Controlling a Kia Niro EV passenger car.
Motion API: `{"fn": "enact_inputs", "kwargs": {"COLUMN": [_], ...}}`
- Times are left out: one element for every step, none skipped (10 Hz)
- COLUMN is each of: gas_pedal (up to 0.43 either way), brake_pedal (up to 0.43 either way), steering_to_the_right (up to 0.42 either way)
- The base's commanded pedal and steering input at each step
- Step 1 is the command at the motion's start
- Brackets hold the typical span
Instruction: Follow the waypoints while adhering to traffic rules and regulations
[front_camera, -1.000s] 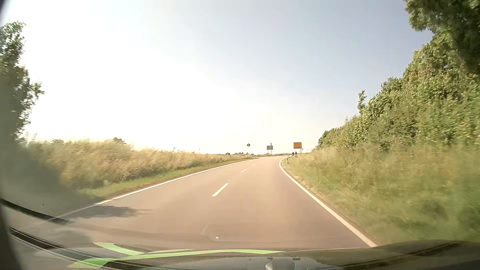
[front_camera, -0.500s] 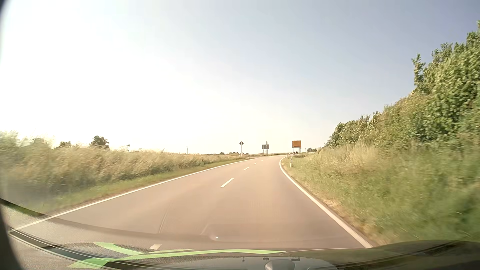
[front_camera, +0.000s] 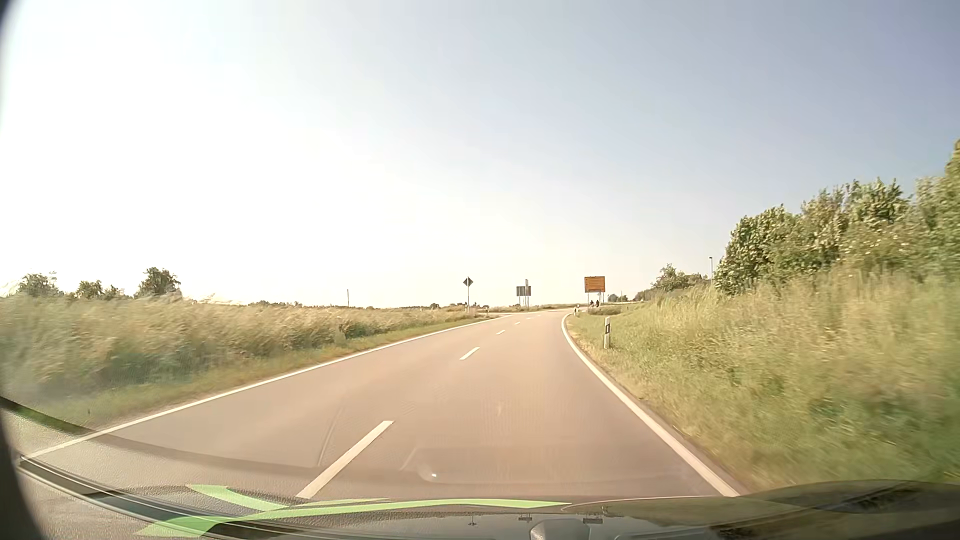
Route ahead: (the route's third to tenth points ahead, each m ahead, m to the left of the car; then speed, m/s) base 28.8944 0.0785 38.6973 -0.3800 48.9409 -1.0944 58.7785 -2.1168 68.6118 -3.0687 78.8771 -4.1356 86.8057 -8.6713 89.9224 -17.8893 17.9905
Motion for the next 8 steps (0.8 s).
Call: {"fn": "enact_inputs", "kwargs": {"gas_pedal": [0.079,0.079,0.047,0.000,0.000,0.000,0.000,0.000], "brake_pedal": [0.000,0.000,0.000,0.000,0.000,0.000,0.000,0.000], "steering_to_the_right": [0.007,0.007,0.007,0.007,0.008,0.009,0.010,0.009]}}
